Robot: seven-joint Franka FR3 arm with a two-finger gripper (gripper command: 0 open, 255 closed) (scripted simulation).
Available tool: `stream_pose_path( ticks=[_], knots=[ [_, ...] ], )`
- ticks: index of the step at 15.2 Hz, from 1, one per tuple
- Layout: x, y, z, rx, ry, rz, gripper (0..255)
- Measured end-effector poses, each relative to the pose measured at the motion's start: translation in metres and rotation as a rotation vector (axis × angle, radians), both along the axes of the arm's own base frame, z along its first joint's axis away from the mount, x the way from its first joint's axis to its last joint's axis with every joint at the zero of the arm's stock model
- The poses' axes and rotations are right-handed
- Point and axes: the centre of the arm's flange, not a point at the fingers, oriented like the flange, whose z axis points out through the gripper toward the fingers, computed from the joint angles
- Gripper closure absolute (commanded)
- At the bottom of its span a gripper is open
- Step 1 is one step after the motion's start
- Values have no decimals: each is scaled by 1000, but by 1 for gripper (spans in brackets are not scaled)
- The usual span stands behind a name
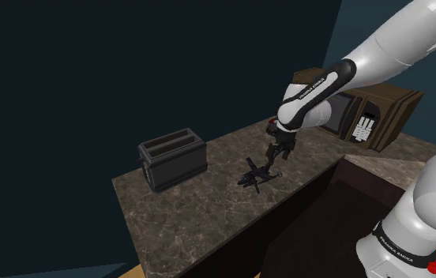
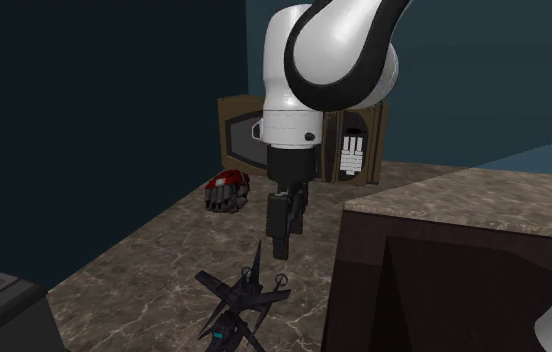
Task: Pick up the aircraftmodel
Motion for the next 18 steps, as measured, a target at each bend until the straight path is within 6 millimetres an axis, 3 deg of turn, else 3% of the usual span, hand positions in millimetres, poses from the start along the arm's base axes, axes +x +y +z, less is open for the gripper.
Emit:
stream_pose_path(
  ticks=[6, 14, 15, 18],
  knots=[
    [35, -2, -71, 30, -8, 7, 0],
    [40, -2, -118, 35, -9, 7, 0],
    [40, -1, -120, 35, -9, 7, 255],
    [40, -1, -121, 35, -9, 7, 255]
  ],
)
